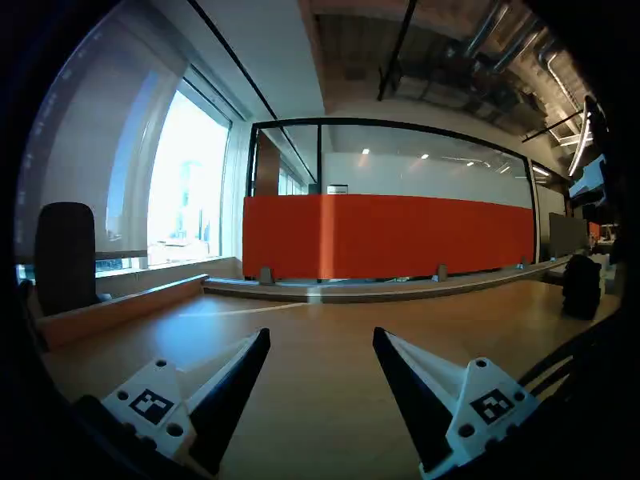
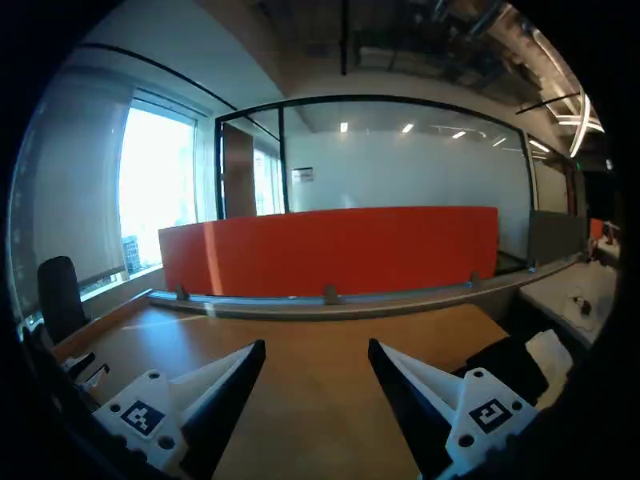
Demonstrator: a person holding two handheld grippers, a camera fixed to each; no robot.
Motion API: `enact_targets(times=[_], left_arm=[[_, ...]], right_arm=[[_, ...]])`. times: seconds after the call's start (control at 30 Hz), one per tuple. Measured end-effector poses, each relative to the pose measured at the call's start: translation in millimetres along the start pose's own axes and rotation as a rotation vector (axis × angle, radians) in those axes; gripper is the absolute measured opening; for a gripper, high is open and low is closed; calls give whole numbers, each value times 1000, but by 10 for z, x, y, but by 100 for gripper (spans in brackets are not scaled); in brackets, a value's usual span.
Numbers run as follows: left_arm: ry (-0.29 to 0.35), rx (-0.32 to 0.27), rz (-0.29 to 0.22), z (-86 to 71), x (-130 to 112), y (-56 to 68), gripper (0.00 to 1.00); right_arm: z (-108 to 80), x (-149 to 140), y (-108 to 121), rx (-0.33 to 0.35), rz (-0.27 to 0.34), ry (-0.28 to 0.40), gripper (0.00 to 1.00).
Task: Fold towel
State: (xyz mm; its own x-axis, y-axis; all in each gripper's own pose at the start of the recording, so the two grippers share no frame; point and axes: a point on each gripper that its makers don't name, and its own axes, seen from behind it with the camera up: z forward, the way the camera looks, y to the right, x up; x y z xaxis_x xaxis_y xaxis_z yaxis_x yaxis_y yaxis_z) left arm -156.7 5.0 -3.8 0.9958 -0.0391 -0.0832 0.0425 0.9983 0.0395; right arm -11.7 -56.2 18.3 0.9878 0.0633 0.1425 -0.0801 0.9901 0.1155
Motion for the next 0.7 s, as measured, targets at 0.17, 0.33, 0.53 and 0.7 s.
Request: enact_targets(times=[0.17, 0.33, 0.53, 0.7], left_arm=[[-1, 2, 11, 9, -24, 9, 95], [-11, 4, 12, 33, -56, -4, 95], [-23, 1, 12, 49, -94, -5, 95], [-24, -5, 12, 58, -110, 9, 95]], right_arm=[[-17, 22, 7, 4, 2, 6, 99], [-22, 14, 16, 5, 1, 5, 99], [-29, 2, 38, 6, 7, 4, 99], [-28, 1, 53, 5, 5, 6, 99]])
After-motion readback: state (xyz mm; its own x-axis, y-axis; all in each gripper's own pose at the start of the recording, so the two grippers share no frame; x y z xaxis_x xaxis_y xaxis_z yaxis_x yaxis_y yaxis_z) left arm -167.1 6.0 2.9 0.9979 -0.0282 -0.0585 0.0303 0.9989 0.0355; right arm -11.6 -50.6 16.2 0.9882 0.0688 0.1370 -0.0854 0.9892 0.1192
